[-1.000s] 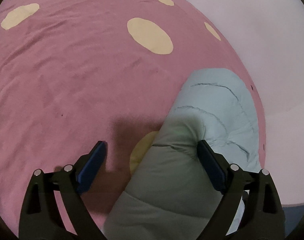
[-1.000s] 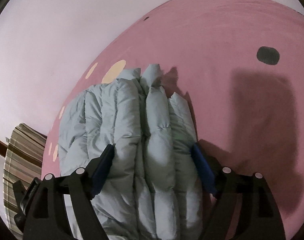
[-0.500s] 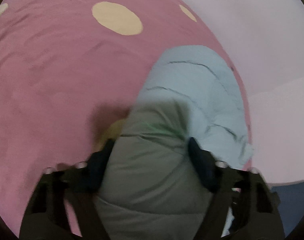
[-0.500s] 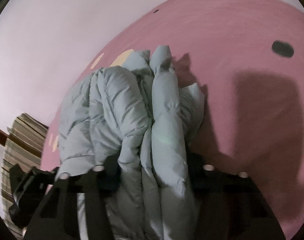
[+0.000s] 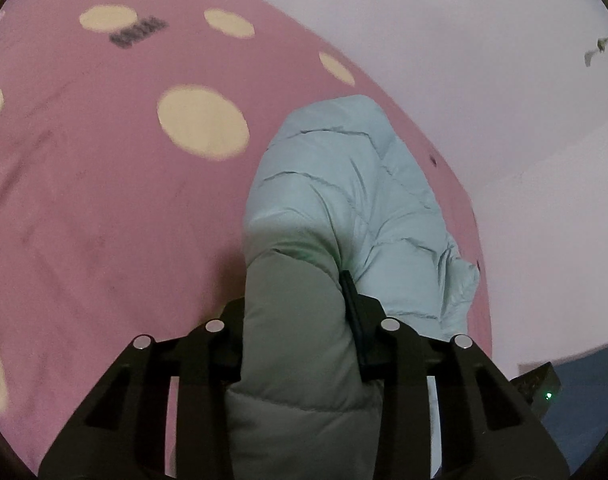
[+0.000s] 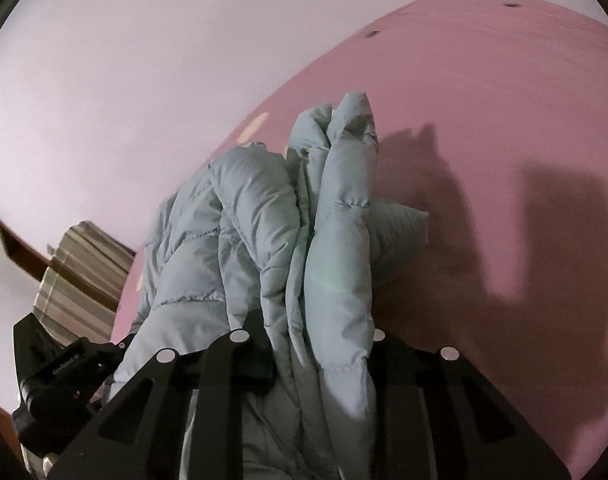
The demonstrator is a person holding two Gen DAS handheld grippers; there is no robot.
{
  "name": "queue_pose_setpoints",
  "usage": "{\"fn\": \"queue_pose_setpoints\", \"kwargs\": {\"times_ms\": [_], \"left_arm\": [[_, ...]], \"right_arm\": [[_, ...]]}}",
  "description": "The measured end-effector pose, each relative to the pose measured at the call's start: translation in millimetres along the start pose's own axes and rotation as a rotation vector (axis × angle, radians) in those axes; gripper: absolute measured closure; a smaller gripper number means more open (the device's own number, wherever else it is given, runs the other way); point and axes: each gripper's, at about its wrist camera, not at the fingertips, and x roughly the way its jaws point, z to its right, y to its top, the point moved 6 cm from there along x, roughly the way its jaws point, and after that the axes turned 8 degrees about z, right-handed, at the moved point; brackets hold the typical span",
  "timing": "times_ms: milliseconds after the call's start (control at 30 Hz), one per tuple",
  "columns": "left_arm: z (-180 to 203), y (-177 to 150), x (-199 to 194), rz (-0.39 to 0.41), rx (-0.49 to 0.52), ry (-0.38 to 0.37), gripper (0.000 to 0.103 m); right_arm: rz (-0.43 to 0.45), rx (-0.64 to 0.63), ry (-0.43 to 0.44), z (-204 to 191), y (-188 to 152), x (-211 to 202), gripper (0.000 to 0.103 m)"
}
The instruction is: Fold large clothes
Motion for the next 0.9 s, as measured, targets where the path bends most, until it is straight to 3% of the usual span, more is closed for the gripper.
{"fn": "queue_pose_setpoints", "kwargs": {"times_ms": [167, 433, 900], "left_arm": [[-21, 40, -1, 0.049, -0.028, 0.031, 0.068], [-76, 75, 25, 0.043, -0.084, 0.104, 0.068], [-94, 75, 40, 0.071, -0.030, 0.141, 0.067]], "right_arm": [[-0.020, -0.028, 0.041, -39, 5, 40, 0.081], [-0.078, 0.006, 0.042, -50, -4, 103, 0.081], [-0.090, 0.015, 0.006, -47, -18, 127, 0.081]]}}
